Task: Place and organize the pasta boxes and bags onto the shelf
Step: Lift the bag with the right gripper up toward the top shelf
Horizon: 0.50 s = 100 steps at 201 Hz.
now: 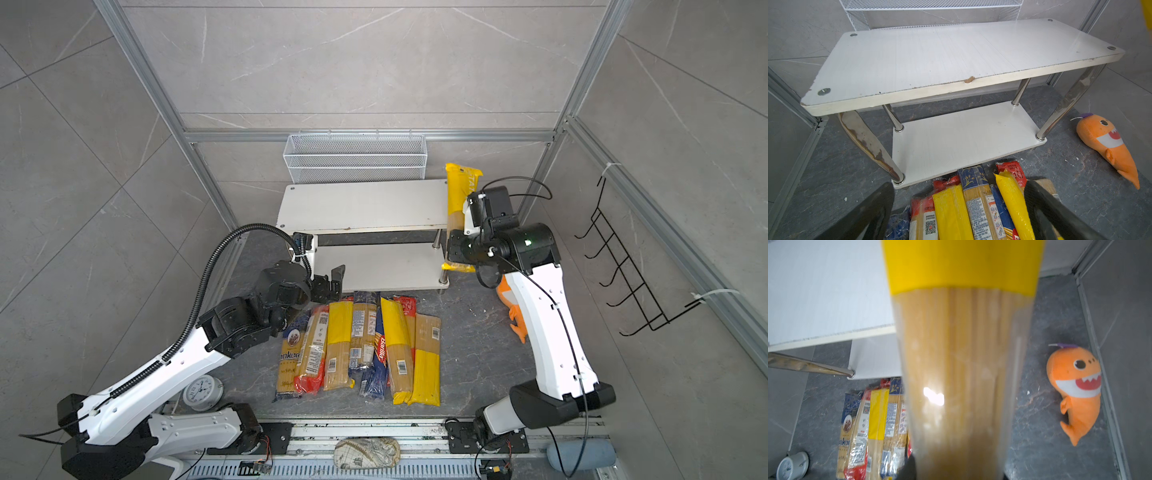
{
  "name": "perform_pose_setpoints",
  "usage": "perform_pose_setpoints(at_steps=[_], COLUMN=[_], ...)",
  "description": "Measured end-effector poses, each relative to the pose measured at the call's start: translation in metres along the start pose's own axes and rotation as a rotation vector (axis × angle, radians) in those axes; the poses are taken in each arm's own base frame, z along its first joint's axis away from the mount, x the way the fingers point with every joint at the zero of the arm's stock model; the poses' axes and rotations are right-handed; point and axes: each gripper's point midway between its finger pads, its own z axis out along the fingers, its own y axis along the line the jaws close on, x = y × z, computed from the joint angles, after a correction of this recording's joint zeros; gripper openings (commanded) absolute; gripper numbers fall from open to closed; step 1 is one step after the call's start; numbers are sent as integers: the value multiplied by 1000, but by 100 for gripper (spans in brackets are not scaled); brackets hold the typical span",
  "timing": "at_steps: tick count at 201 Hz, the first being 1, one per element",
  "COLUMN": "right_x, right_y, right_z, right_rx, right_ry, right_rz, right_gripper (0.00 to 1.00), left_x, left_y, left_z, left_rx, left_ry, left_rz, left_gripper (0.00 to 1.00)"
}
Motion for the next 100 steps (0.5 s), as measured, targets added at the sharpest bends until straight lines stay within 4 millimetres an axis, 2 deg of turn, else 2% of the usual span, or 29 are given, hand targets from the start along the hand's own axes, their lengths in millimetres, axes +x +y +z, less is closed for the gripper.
perform_pose_setpoints(at_steps=[36,58,81,100], right_x=[-53,-77,-90,-89], right_y=[12,18,20,17], right_z=[15,23,33,44], right_rx=[3,2,13,36], right_ry=[-100,-148,-171,-154], right_rz=[-85,-120,-146,-165], right_gripper=[0,0,0,0], left_x=[-11,-14,-13,-12], left_y=[6,7,8,11], left_z=[-2,0,2,4], left_rx=[-11,-8,-14,-21], left_ry=[-11,-7,1,6], left_rz=[-2,3,9,13], left_gripper=[100,100,100,100])
